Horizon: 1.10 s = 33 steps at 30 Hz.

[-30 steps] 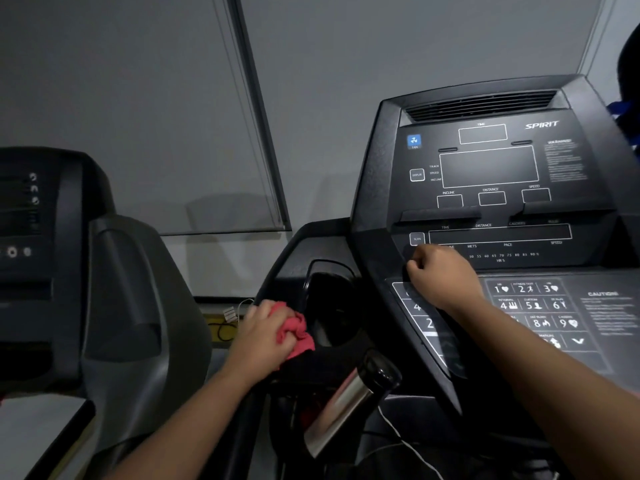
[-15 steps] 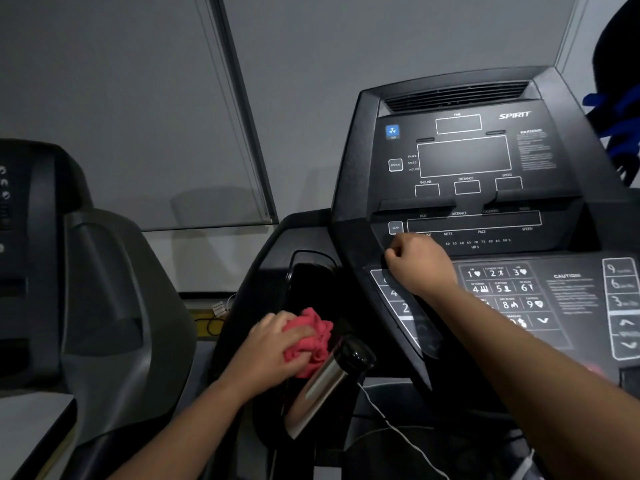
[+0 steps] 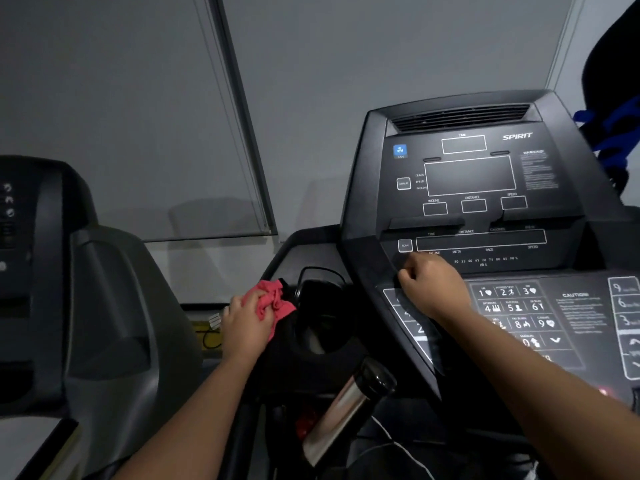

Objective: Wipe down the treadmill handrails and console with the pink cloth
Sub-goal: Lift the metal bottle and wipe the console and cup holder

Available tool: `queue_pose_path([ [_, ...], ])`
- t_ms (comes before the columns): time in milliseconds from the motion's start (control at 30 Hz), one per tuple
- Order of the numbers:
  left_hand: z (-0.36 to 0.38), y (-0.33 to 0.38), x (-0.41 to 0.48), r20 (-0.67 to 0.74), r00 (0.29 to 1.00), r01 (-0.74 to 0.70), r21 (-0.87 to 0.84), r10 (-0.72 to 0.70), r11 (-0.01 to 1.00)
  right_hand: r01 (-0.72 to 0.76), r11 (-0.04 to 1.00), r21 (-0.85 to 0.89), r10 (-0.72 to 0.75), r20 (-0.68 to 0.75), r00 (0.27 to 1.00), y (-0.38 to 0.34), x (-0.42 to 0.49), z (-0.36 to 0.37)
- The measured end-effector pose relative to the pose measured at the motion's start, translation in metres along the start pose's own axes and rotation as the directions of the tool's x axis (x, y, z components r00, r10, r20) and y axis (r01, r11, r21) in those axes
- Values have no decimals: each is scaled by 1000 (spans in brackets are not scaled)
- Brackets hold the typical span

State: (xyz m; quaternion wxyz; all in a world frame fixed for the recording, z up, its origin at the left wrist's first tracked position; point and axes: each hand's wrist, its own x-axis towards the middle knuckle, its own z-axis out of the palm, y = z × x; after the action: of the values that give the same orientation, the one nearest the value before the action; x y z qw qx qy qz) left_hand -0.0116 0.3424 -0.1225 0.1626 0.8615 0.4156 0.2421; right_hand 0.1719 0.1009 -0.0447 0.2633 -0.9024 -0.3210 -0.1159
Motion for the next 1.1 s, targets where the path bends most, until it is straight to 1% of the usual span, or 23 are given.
queue_pose_path([
  [100,2,4,24,-10,998,62,-45,-63,997,-52,999,5,52,-10,999,-1,1,-1],
  [167,0,14,38,-51,996,69,-26,-70,997,-72,997,3,72,-10,997,-2,2,-1],
  [200,0,21,43,-74,997,22,-11,-23,1000,-79,997,-3,79,-9,997,-3,2,-1],
  [233,1,30,48,-86,995,-56,-1,56,998,-84,996,-8,84,-9,996,-3,2,-1],
  [300,7,50,51,-49,977,-209,8,209,978,-84,996,-12,83,-13,996,-3,3,-2],
  [333,12,58,49,-27,967,-253,22,254,967,-84,996,-17,84,-16,996,-3,3,-2],
  [400,25,72,47,-35,957,-285,75,289,955,-86,996,-28,85,-25,996,-3,4,-1],
  [467,32,85,39,25,952,-306,134,306,942,-87,996,-31,86,-27,996,-2,5,1],
  [500,35,90,36,36,940,-340,185,339,922,-91,995,-30,91,-22,996,-2,6,2],
  [567,47,100,25,100,911,-413,197,401,889,-97,995,-23,96,-16,995,0,7,3],
  [633,57,102,15,175,862,-501,154,476,851,-99,995,-17,99,-16,995,0,7,3],
  [700,61,94,15,301,825,-548,221,478,807,-102,995,-9,102,-9,995,1,8,3],
  [733,63,87,19,277,814,-574,245,511,781,-106,994,-6,106,-2,994,1,8,2],
  [767,57,84,24,252,816,-575,270,520,772,-107,994,-2,107,5,994,2,8,2],
  [800,54,78,28,181,818,-574,314,546,756,-100,995,4,100,5,995,2,8,2],
  [833,47,75,29,146,839,-539,344,524,769,-95,995,14,95,2,995,2,8,2],
  [867,43,73,31,78,857,-503,341,509,794,-93,995,25,93,-1,996,3,8,2],
  [933,38,73,33,55,922,-382,283,383,880,-95,995,42,96,-4,995,4,7,2],
  [967,34,74,31,75,953,-302,259,293,917,-94,994,48,94,-2,996,4,6,1],
  [1033,29,77,30,53,983,-184,196,177,963,-85,995,59,85,-2,996,4,5,-1],
  [1067,26,77,31,11,991,-136,167,136,976,-81,995,65,81,-2,997,4,5,-2],
  [1100,19,76,31,8,999,-53,137,52,989,-75,995,73,75,-2,997,5,4,-2],
])
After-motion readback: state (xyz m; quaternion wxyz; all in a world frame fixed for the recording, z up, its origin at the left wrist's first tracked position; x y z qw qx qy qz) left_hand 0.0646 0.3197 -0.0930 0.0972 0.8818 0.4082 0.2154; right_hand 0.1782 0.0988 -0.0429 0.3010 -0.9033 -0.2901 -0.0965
